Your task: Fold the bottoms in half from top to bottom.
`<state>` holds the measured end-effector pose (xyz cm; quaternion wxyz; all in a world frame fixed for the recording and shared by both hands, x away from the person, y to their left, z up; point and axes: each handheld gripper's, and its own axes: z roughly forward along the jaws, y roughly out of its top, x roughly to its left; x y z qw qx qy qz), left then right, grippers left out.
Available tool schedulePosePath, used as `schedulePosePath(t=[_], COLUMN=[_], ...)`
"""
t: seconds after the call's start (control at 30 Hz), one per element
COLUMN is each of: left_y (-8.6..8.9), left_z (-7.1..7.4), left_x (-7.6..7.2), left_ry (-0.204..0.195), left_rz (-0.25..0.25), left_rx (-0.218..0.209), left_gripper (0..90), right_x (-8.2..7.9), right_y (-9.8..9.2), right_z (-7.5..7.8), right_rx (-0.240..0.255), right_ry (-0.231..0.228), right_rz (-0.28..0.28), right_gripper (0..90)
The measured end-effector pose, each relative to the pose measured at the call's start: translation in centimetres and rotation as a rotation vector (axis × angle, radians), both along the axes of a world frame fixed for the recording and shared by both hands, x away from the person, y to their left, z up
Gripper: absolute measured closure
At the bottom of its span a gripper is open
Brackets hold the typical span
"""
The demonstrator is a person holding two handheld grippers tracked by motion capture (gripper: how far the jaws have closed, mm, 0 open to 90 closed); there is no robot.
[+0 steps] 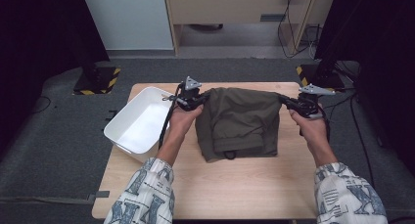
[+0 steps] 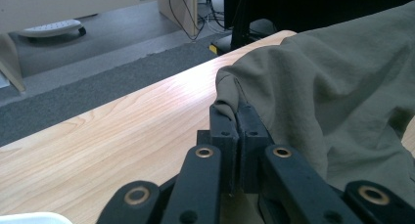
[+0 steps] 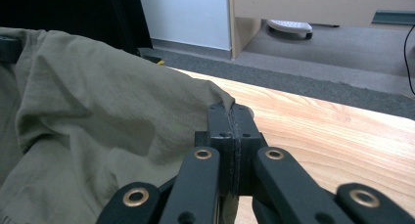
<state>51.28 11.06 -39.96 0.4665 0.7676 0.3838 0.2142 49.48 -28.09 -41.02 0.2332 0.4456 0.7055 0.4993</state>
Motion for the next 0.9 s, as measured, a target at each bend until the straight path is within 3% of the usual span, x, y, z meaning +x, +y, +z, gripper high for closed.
schedulePosePath(t=[0.23,0.5,0.67,0.9], left_y=[0.0,0.5,0.8,1.2], left_z=[-0.8,-2.5,-3.2,-3.2], left_x=[-1.5,-2.7,-2.8,-2.2], left_ry=[-0.023,-0.015,-0.003,0.01], left_rz=[-0.025,-0.043,-0.038,-0.014], left_rx=[-0.017,-0.004,-0.006,-0.047], left_gripper=[87.0,86.8,86.8,86.7], right_x=[-1.6,-3.3,-3.9,-3.8], right_y=[0.0,0.9,1.7,1.8], right_z=[-0.7,-1.9,-2.6,-2.6], right_rx=[0.003,-0.006,-0.025,-0.021], right_ry=[-0.009,-0.001,0.005,0.008], right_rz=[0.033,0.086,0.114,0.111], right_gripper=[90.0,90.0,90.0,90.0])
